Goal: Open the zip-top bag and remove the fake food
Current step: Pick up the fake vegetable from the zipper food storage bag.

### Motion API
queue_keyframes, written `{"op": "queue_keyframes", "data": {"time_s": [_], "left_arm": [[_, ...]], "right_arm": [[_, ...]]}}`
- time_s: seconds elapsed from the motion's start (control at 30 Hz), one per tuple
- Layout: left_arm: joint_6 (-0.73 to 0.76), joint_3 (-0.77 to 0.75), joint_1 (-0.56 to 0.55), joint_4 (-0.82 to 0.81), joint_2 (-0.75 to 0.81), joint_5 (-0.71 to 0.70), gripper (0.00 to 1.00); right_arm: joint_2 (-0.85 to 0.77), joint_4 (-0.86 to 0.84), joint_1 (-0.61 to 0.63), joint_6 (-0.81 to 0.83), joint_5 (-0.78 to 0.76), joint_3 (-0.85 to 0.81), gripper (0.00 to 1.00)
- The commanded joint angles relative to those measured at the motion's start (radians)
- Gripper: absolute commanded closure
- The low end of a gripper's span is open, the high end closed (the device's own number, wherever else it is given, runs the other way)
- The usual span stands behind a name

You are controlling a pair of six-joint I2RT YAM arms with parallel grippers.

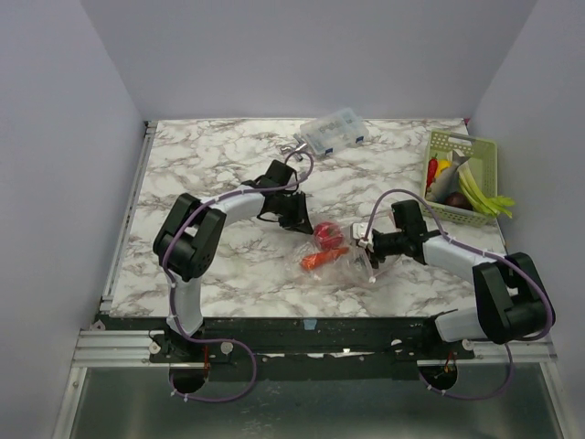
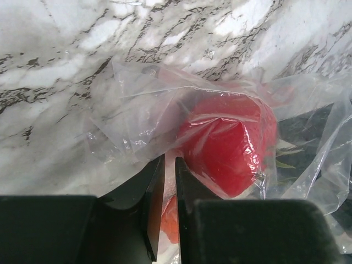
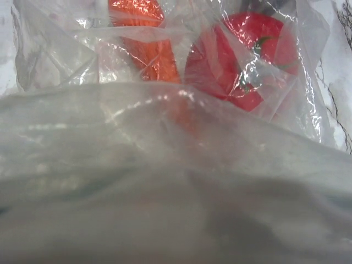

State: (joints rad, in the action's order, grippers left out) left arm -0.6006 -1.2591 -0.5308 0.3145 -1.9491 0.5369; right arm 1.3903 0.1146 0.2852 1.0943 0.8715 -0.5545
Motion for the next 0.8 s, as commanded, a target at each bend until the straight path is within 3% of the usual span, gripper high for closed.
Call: {"op": "queue_keyframes", "data": {"time_s": [0.0, 0.77], "left_arm": [[-0.022, 0.007, -0.024, -0.041, 0.026, 0.037, 0.84], [-0.087, 0.034, -0.075, -0.110, 0.009, 0.048, 0.84]], "right_arm": [[0.007, -0.006, 0.027, 0.009, -0.031, -0.012, 0.46], [0.050, -0.024, 0.143, 0.027, -0.185, -0.002, 0.49]]}}
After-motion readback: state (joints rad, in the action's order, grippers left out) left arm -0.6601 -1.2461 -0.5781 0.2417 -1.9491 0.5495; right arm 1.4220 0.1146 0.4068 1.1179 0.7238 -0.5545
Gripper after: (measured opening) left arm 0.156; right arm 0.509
